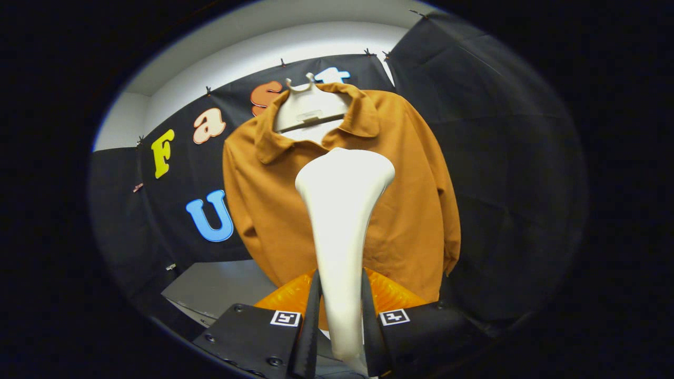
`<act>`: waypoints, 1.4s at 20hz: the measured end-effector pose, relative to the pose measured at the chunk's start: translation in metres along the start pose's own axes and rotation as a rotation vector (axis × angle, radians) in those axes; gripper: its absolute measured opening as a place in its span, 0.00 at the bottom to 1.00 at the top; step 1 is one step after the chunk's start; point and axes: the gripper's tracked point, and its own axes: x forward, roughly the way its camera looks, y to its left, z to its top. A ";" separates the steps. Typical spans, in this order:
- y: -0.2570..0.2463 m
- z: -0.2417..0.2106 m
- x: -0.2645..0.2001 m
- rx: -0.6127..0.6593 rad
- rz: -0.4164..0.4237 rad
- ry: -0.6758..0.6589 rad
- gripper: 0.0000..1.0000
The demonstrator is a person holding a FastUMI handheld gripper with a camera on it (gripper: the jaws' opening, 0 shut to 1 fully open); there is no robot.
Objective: Iron the clothes twice with a garment steamer, once on the left side and once on the right side.
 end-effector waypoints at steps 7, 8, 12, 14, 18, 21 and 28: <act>0.129 0.022 0.003 -0.106 0.083 -0.099 0.40; 0.147 0.023 0.001 -0.116 0.091 -0.110 0.40; 0.199 0.024 -0.009 -0.139 0.064 -0.144 0.40; 0.225 0.024 -0.013 -0.137 0.052 -0.160 0.40; 0.266 0.011 -0.018 -0.145 0.050 -0.149 0.40; 0.297 -0.014 -0.026 -0.184 0.053 -0.143 0.40; 0.321 -0.019 -0.032 -0.229 0.065 -0.140 0.40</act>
